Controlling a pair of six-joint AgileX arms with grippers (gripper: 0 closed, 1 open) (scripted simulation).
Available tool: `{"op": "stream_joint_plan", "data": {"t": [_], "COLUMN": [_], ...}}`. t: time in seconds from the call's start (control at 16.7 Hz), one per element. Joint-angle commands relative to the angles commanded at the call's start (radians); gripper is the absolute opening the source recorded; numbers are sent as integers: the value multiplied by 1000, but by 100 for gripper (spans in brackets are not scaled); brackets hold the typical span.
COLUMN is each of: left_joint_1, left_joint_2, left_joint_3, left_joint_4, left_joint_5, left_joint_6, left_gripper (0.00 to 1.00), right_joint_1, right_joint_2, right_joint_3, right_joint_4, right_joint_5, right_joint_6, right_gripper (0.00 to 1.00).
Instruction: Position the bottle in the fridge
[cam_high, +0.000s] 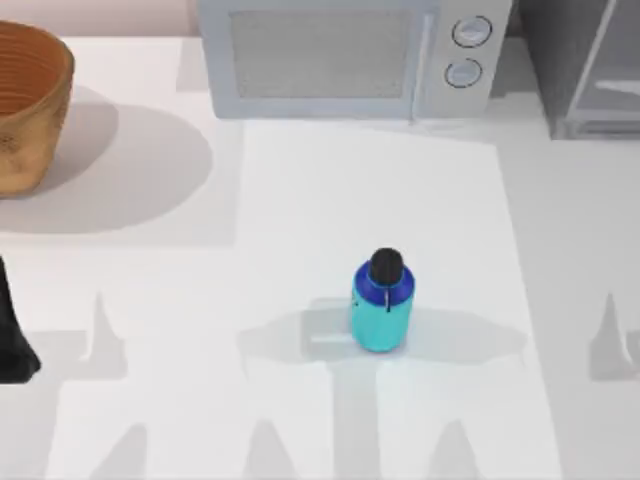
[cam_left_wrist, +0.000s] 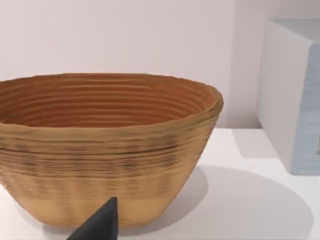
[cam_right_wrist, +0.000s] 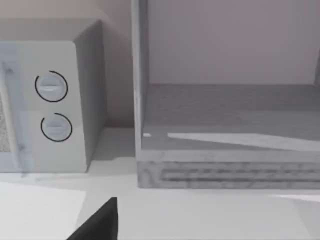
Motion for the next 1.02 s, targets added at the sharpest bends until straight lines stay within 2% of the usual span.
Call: {"op": "stream_joint_plan", "data": {"t": [0.24, 0.48, 1.02], "left_joint_1": [0, 0, 0], "left_joint_2": [0, 0, 0], "left_joint_3": [0, 0, 0], "left_joint_4": [0, 0, 0], "left_joint_5": [0, 0, 0], "left_joint_6": [0, 0, 0], "left_gripper": [100, 100, 100], "right_joint_1": [6, 79, 357], "right_joint_2": [30, 217, 1086], "right_joint_3": [8, 27, 109], "right_joint_4": [29, 198, 880], "right_joint_5": [5, -4, -39], "right_joint_6": [-2, -2, -1], "right_gripper": [100, 100, 100]}}
